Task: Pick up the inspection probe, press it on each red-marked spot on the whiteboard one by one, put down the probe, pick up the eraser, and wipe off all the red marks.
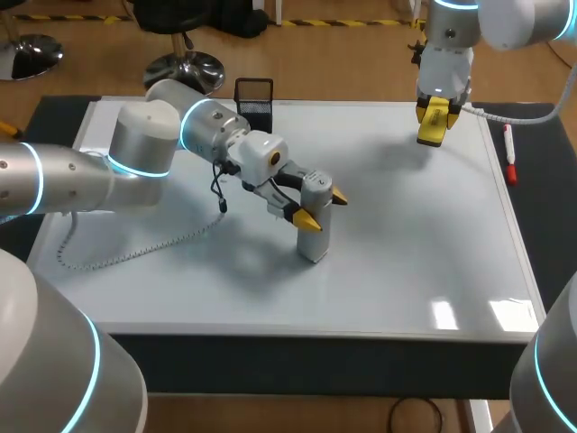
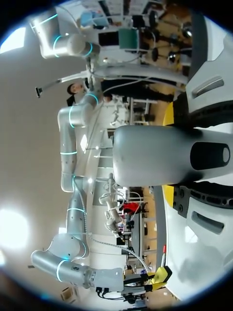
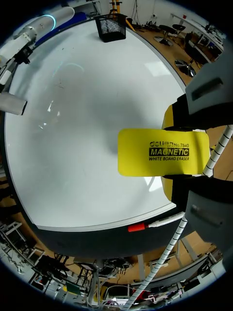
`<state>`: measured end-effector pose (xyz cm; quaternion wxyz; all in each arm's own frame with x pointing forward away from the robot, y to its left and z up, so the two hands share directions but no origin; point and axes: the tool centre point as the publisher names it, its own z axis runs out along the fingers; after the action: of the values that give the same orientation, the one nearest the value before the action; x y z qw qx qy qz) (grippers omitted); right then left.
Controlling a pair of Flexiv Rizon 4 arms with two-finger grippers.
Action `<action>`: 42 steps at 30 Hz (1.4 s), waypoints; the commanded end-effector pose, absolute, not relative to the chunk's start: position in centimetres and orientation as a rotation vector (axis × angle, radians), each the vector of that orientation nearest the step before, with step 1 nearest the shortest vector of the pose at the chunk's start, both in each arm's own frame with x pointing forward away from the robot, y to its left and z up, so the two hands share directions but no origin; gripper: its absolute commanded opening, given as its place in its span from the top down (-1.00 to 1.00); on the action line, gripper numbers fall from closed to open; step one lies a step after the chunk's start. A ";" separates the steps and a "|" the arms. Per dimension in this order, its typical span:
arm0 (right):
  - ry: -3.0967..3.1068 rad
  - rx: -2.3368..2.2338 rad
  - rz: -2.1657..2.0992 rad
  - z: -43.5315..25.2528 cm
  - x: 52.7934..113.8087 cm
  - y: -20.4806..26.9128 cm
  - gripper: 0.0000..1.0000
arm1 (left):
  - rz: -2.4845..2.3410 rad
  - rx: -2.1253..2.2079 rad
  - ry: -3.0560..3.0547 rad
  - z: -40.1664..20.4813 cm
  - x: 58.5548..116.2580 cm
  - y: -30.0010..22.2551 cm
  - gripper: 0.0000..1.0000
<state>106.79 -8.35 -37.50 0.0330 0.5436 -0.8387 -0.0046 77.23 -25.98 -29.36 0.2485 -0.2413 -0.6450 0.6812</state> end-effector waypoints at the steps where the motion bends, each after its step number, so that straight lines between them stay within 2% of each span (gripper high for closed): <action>1: -2.578 1.675 -0.009 -37.4 106.8 -8.4 1.00 | 1.877 -0.663 -1.771 -28.1 77.0 -25.4 1.00; 14: -2.578 1.675 -0.009 -37.4 106.8 -8.4 1.00 | 1.983 -0.612 -1.842 -25.2 80.7 -21.4 1.00; 25: -2.578 1.675 -0.009 -37.4 106.8 -8.4 1.00 | 2.066 -0.507 -1.954 -24.6 85.9 -17.2 1.00; 42: -2.578 1.675 -0.009 -37.4 106.8 -8.4 1.00 | 2.259 -0.365 -2.077 -23.7 93.4 -8.7 1.00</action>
<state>106.79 -8.35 -37.50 0.0329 0.5436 -0.8387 -0.0046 93.58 -9.80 -23.94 0.0319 -0.1219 -0.6730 0.7289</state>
